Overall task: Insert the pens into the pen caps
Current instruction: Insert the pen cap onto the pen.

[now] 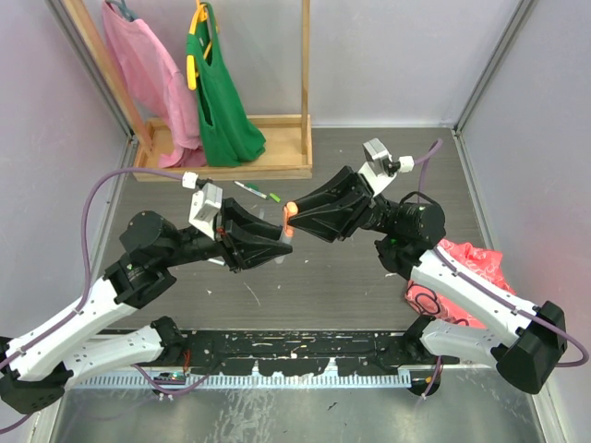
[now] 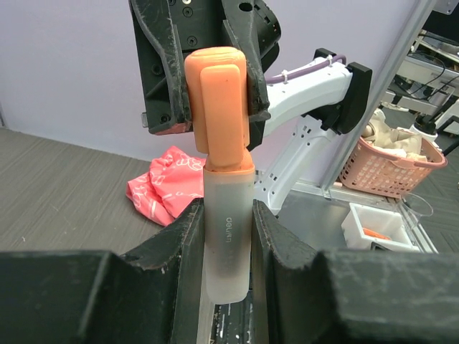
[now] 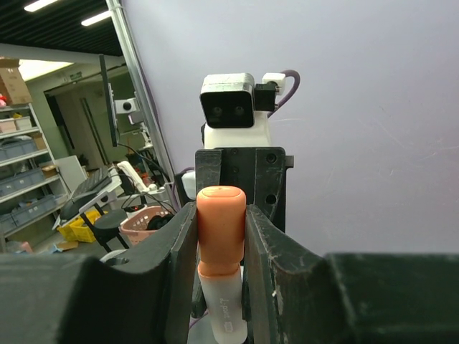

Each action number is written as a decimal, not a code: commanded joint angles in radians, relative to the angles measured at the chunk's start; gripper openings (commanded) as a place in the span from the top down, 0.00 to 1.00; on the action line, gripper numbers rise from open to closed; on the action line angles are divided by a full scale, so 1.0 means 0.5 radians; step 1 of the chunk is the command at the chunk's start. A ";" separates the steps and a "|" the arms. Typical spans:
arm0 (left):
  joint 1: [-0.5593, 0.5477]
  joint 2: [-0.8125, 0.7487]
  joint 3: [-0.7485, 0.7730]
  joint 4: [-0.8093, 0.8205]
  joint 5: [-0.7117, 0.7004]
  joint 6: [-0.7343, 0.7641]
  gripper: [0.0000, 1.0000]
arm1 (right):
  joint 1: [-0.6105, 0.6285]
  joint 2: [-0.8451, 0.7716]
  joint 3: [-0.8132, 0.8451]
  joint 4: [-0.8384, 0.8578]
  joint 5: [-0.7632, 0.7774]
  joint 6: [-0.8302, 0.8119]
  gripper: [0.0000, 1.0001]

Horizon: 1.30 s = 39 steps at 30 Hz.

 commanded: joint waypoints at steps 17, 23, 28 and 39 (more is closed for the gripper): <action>0.006 -0.084 -0.030 0.192 -0.158 0.037 1.00 | 0.089 -0.003 -0.100 0.157 0.058 -0.025 0.78; 0.006 -0.090 -0.031 0.186 -0.147 0.036 1.00 | 0.091 0.003 -0.100 0.151 0.073 -0.036 0.71; 0.006 -0.102 -0.028 0.172 -0.156 0.044 1.00 | 0.091 -0.004 -0.107 0.139 0.075 -0.042 0.60; 0.006 -0.114 -0.041 0.148 -0.159 0.036 1.00 | 0.091 -0.085 -0.063 -0.050 0.115 -0.187 0.38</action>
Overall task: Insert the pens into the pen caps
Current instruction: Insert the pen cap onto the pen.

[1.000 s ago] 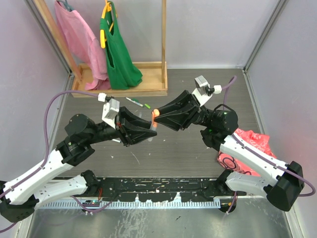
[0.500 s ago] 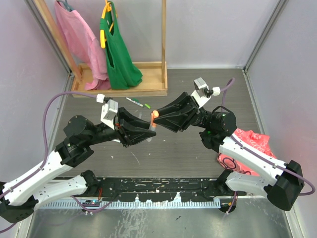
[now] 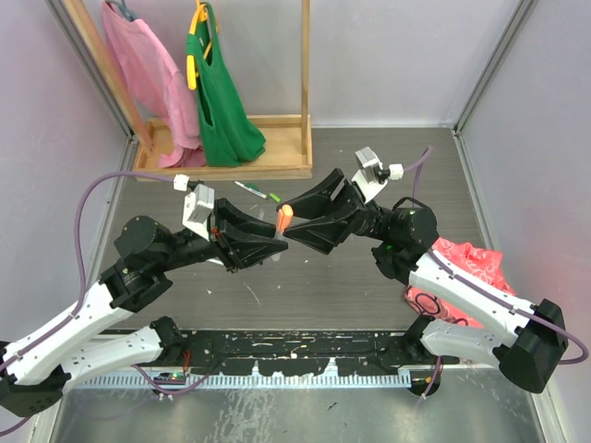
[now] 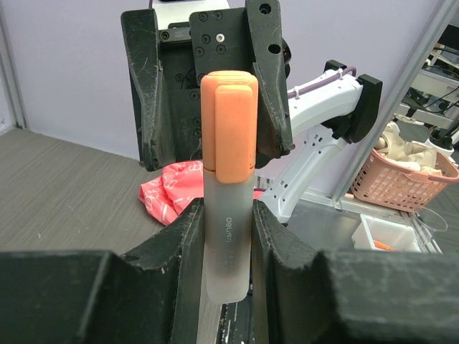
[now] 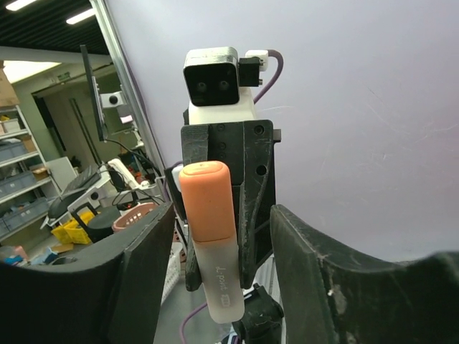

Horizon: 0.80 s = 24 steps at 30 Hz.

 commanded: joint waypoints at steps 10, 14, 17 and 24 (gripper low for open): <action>0.007 -0.156 0.043 -0.144 -0.227 0.119 1.00 | 0.008 -0.348 0.084 -0.592 0.363 -0.406 0.26; 0.007 -0.162 0.111 -0.357 -0.348 0.211 1.00 | 0.008 -0.412 0.163 -0.892 0.662 -0.443 0.26; 0.007 -0.139 0.156 -0.507 -0.424 0.247 1.00 | 0.008 -0.418 0.270 -1.200 1.003 -0.400 0.26; 0.008 -0.028 0.290 -0.772 -0.695 0.346 1.00 | 0.008 -0.260 0.592 -1.820 1.340 -0.399 0.29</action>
